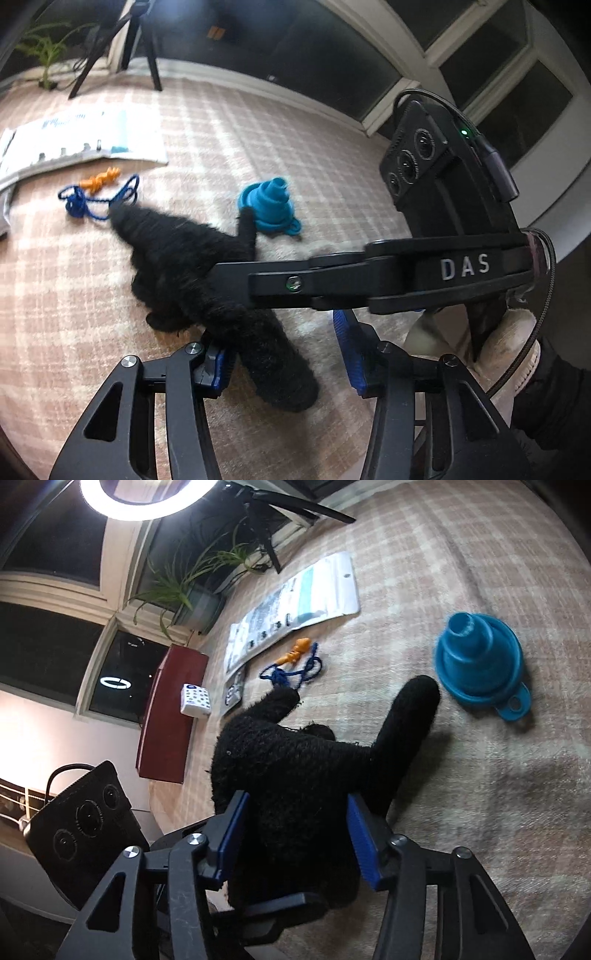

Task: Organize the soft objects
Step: 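Lift the black glove with both tools and carry it over the box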

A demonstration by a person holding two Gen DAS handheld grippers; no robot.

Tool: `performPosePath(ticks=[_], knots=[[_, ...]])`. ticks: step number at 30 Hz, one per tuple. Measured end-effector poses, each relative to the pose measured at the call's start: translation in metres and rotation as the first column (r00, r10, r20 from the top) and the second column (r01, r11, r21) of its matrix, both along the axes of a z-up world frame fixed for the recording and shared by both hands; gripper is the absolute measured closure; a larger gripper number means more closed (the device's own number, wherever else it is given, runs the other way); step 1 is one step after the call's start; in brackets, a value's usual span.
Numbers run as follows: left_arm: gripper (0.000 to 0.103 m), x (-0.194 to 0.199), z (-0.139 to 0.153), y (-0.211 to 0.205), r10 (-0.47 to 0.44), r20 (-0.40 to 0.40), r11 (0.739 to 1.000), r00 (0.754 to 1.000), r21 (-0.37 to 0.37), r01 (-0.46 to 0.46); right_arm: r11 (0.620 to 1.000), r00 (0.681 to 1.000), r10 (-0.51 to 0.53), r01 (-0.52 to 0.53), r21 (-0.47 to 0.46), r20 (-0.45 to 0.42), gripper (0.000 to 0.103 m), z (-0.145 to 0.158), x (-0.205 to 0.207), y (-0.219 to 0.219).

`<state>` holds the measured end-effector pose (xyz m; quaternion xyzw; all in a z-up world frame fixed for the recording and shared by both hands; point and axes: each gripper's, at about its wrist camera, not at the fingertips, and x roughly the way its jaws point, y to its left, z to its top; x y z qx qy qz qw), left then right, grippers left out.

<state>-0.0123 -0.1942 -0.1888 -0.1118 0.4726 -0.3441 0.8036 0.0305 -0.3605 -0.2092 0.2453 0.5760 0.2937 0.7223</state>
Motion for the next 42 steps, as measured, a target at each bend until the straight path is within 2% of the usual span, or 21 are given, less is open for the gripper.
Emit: performPosePath(ticks=[5, 11, 21, 29, 35, 42], knots=[[0.057, -0.002, 0.016, 0.009, -0.017, 0.03, 1.0, 0.999, -0.016, 0.018, 1.0, 1.0, 0.003, -0.004, 0.017, 0.022, 0.059, 0.014, -0.005, 0.01], [0.057, -0.006, 0.037, 0.038, -0.016, 0.063, 0.999, 0.998, -0.036, 0.019, 0.999, 0.999, 0.003, -0.005, 0.039, 0.05, 0.06, 0.033, -0.009, 0.032], [0.057, -0.016, 0.08, 0.113, 0.067, 0.149, 0.997, 0.986, -0.052, -0.06, 0.994, 0.989, 0.084, -0.091, 0.056, 0.121, 0.06, 0.075, -0.005, 0.109], [0.057, -0.024, 0.119, 0.194, 0.185, 0.229, 0.983, 0.956, -0.057, -0.177, 0.973, 0.957, 0.209, -0.225, 0.057, 0.2, 0.06, 0.114, 0.004, 0.195], [0.057, -0.028, 0.145, 0.252, 0.273, 0.288, 0.962, 0.918, -0.068, -0.265, 0.945, 0.917, 0.3, -0.323, 0.049, 0.264, 0.06, 0.141, 0.011, 0.264], [0.057, -0.024, 0.157, 0.307, 0.354, 0.316, 0.934, 0.88, -0.074, -0.349, 0.914, 0.867, 0.379, -0.405, 0.015, 0.323, 0.06, 0.164, 0.02, 0.342]])
